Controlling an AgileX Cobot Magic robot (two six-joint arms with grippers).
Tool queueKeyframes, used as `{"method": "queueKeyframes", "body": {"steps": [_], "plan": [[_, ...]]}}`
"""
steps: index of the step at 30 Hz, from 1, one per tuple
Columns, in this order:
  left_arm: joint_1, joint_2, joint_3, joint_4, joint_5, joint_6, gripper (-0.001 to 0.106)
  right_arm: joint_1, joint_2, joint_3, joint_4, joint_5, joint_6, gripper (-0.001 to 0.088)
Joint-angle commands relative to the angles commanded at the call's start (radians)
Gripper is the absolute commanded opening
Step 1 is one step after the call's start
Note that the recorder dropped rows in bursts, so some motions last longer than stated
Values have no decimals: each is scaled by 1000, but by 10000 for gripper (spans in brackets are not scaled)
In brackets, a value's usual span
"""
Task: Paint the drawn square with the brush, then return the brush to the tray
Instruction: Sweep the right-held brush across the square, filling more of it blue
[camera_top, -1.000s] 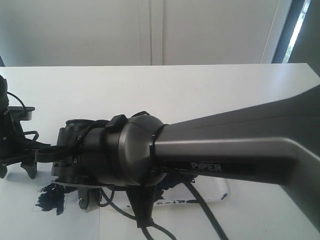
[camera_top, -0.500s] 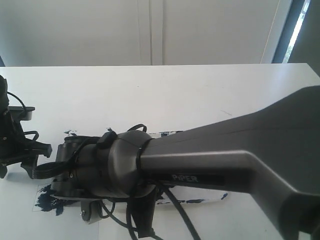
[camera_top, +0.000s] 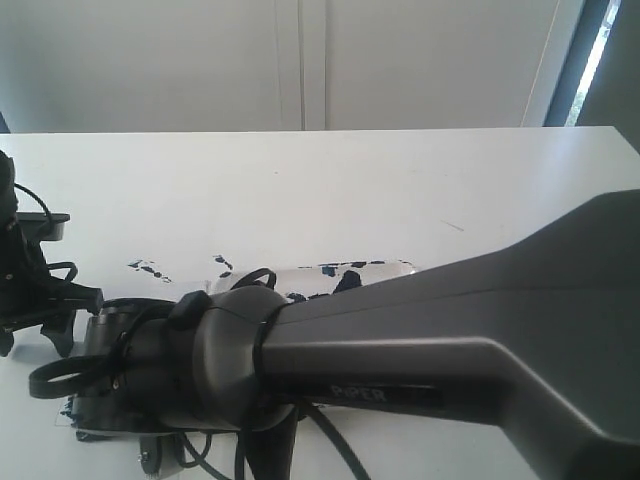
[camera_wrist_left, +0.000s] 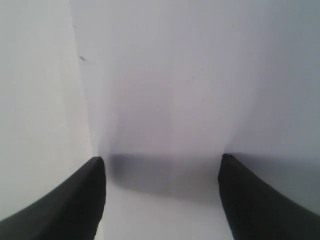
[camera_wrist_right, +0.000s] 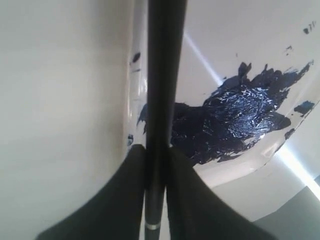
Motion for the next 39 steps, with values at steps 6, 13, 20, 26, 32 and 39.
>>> {"method": "queueKeyframes", "body": {"steps": [6, 13, 20, 26, 32, 39], "plan": [[0, 0, 0, 0, 0, 0, 676, 0, 0, 0, -17, 0, -2, 0], [0, 0, 0, 0, 0, 0, 676, -2, 0, 0, -85, 0, -2, 0], [0, 0, 0, 0, 0, 0, 676, -36, 15, 0, -121, 0, 6, 0], [0, 0, 0, 0, 0, 0, 676, -54, 15, 0, -139, 0, 15, 0], [0, 0, 0, 0, 0, 0, 676, -49, 1, -11, -142, 0, 15, 0], [0, 0, 0, 0, -4, 0, 676, -15, -52, -75, -140, 0, 3, 0]]}}
